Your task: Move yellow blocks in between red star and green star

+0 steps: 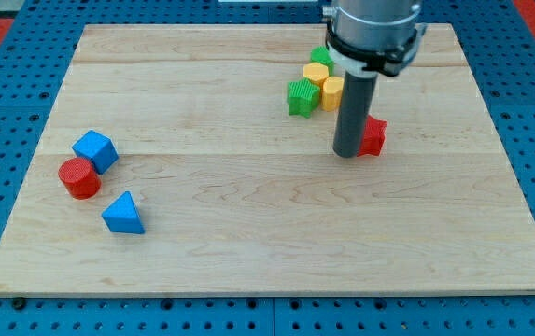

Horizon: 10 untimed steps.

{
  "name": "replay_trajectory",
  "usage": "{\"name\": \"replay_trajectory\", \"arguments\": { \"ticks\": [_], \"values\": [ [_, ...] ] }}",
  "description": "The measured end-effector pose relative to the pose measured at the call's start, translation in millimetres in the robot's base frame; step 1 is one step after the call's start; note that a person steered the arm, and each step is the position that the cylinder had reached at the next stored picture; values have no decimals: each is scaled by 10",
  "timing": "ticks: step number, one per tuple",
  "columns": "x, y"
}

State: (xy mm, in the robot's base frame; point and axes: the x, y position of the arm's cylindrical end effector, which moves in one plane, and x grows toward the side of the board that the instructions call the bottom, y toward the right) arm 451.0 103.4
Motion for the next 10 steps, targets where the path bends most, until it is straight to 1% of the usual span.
{"name": "replay_trajectory", "arguments": {
  "ticks": [1, 2, 3, 4, 5, 6, 7, 10],
  "values": [
    [-377, 650],
    [-400, 884],
    [-13, 177],
    [-37, -997],
    [-650, -1690],
    [-1465, -1145],
    [-1735, -657],
    [-1148, 74]
  ]
}}
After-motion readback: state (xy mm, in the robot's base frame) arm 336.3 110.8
